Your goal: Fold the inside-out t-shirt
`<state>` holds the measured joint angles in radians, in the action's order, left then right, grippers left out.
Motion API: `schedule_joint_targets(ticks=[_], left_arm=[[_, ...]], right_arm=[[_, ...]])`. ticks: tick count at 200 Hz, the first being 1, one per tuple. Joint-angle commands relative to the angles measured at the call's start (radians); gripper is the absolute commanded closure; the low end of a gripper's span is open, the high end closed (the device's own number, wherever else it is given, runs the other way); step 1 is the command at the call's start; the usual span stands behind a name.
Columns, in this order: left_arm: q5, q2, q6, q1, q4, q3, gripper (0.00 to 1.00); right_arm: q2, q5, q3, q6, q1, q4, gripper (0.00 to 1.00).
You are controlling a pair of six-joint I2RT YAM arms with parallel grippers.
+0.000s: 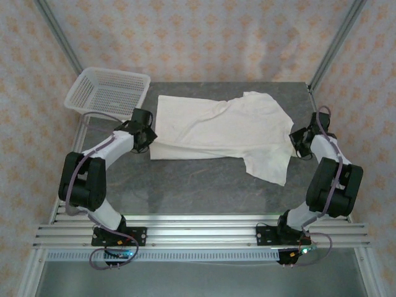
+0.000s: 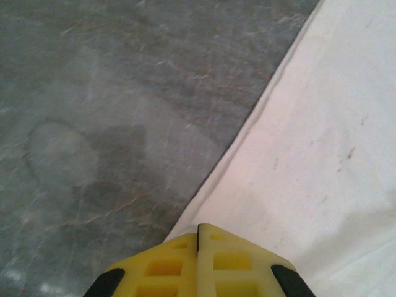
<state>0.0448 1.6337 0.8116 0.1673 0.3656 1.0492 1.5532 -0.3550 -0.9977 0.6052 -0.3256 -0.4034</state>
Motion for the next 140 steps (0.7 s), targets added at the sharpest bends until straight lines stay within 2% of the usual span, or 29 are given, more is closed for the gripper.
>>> schedule_joint_targets(ticks=[1,73,114,140], left_arm=[[0.013,0.001,-0.049,-0.008,-0.058,0.058,1.0],[0.064,0.108,-0.124,-0.006,-0.126,0.155,1.0],[0.024,0.203,-0.119,-0.008,-0.096,0.204,1.0],[-0.029,0.249,-0.068,-0.021,-0.041,0.224,1.0]], right_arm=[[0.016,-0.007,-0.071,-0.003,0.002,0.022,1.0],[0.149,-0.007,-0.148,0.022,0.004,0.047,1.0],[0.228,0.004,-0.194,0.017,0.005,0.074,1.0],[0.285,-0.014,-0.244,0.013,0.006,0.068,0.98]])
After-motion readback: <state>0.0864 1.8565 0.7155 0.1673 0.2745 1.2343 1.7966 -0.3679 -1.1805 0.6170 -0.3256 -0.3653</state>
